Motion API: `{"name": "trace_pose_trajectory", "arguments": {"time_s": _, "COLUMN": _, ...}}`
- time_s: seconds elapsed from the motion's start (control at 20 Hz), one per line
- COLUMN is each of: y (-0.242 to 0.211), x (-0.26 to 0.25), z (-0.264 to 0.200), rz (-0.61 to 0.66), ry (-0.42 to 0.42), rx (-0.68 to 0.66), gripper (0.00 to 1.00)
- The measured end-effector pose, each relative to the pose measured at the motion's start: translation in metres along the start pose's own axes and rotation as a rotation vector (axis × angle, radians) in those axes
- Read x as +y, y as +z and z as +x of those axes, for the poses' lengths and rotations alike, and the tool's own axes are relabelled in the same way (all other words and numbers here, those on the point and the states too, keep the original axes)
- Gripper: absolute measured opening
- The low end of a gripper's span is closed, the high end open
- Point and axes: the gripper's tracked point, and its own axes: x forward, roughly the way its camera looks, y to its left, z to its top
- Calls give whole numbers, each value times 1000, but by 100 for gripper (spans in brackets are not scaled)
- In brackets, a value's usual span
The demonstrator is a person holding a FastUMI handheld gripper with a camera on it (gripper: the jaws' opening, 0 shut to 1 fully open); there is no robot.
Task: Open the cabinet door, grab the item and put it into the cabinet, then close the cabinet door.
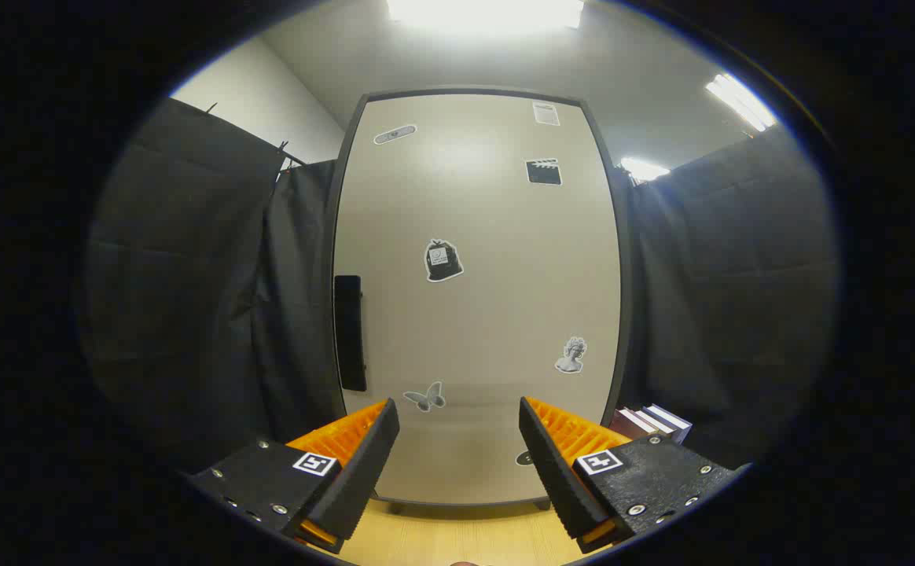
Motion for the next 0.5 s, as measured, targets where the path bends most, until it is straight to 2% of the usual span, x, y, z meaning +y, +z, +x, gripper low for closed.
{"name": "trace_pose_trajectory", "arguments": {"time_s": 0.5, "y": 4, "x": 1, "z": 0, "rz": 29, "ry": 13, "rx": -19, "gripper": 95}}
